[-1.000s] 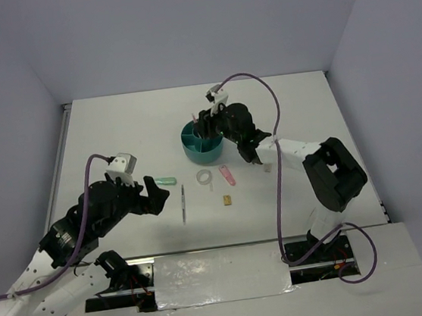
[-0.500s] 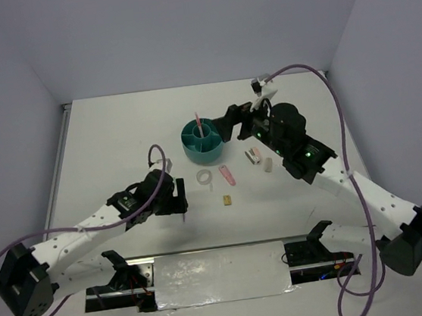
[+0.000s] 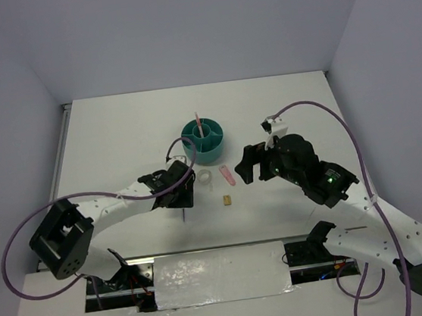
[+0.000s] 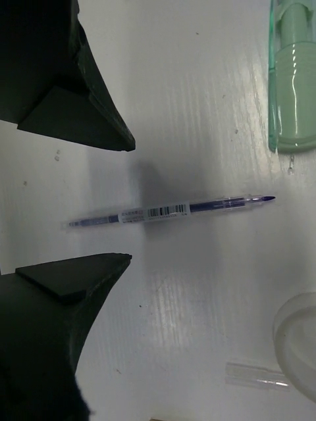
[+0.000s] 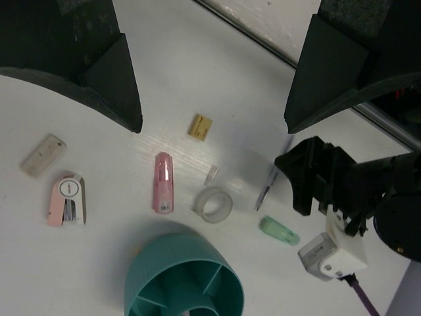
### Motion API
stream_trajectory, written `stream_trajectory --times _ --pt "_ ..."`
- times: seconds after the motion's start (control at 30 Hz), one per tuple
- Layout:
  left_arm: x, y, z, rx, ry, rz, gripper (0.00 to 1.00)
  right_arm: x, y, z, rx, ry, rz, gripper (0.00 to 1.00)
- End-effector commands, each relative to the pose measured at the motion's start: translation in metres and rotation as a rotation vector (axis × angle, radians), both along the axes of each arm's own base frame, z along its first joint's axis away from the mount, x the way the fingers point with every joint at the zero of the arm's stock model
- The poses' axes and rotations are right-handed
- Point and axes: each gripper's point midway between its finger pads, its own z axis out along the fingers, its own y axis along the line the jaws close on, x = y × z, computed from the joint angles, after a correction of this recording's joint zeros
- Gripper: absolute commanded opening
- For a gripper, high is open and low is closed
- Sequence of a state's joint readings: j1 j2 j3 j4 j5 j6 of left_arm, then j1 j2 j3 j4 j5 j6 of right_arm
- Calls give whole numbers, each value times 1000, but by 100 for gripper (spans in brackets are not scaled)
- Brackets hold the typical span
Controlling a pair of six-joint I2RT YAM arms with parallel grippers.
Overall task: Sort the stationery into containers
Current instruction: Pick up the pen from the center of the board.
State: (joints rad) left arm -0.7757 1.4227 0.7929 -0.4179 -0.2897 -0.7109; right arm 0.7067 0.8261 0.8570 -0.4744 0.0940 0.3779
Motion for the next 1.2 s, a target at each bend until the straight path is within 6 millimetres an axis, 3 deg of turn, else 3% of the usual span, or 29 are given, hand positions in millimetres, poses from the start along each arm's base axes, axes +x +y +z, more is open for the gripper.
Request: stream_trajectory --times 0.0,0.17,0.33,0.4,0.5,0.7,0.87,0.97,1.0,1.07,1.1,1.13,1.17 --pt "13 -6 1 35 -14 -4 74 -10 -6 -7 -28 30 0 95" --pt "15 -9 -9 56 11 3 69 -14 -2 -11 -26 32 27 95" --pt "9 -4 -23 80 44 4 53 -14 0 -10 -23 29 40 95" --pt "7 -3 -30 89 61 4 52 -14 2 -8 -15 22 44 95" --pt "-4 -2 -42 80 96 -7 25 -15 4 -6 0 17 56 95" --pt "-15 -12 -34 52 86 -37 0 -17 13 -7 38 15 91 95" --pt "-14 -19 10 -25 2 -13 0 -4 15 -26 51 82 -5 91" --pt "-6 -11 57 -85 -106 62 0 2 21 -44 31 149 -58 87" --pt "-5 -10 81 -137 -162 71 0 4 25 -49 27 163 -69 86" --pt "-4 -6 108 -167 -230 57 0 6 38 -63 -15 199 -63 81" --pt "-4 -6 133 -206 -287 14 0 12 45 -72 -49 216 -78 75" --pt "-8 -2 137 -199 -294 -2 0 12 52 -77 -65 233 -70 72" --pt "-11 6 154 -193 -316 -6 0 13 58 -81 -88 235 -75 69"
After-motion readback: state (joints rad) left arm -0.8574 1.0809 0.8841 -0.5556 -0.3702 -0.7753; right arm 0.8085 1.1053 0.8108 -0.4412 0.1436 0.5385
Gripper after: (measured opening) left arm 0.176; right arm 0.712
